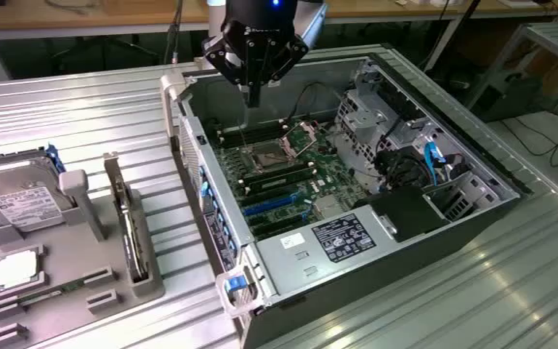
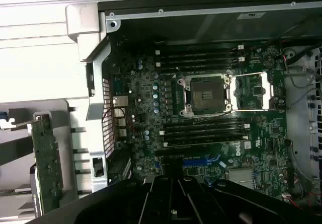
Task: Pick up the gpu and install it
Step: 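Reach for the gpu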
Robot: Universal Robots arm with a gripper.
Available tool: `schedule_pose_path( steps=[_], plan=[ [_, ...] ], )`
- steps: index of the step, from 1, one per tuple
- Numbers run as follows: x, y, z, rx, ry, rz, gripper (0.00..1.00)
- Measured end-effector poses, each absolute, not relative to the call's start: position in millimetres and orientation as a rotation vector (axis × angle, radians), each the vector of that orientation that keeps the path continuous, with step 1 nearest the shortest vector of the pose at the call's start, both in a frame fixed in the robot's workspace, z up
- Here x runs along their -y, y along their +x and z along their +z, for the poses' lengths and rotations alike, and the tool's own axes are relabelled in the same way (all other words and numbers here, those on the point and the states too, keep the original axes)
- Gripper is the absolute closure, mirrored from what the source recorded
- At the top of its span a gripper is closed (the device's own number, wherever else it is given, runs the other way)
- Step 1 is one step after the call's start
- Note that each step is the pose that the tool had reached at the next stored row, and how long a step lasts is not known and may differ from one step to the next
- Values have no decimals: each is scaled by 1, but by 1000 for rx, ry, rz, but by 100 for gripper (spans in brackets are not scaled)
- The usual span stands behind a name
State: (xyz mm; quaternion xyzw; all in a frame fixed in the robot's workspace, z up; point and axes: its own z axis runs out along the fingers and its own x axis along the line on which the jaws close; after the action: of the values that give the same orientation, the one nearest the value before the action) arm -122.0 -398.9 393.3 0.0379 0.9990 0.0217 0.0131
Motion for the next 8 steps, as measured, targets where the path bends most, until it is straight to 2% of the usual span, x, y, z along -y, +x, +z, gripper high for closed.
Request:
schedule_pose_path(
  steps=[8],
  plan=[
    [399, -138, 393, -3112, 118, 68, 89]
  ],
)
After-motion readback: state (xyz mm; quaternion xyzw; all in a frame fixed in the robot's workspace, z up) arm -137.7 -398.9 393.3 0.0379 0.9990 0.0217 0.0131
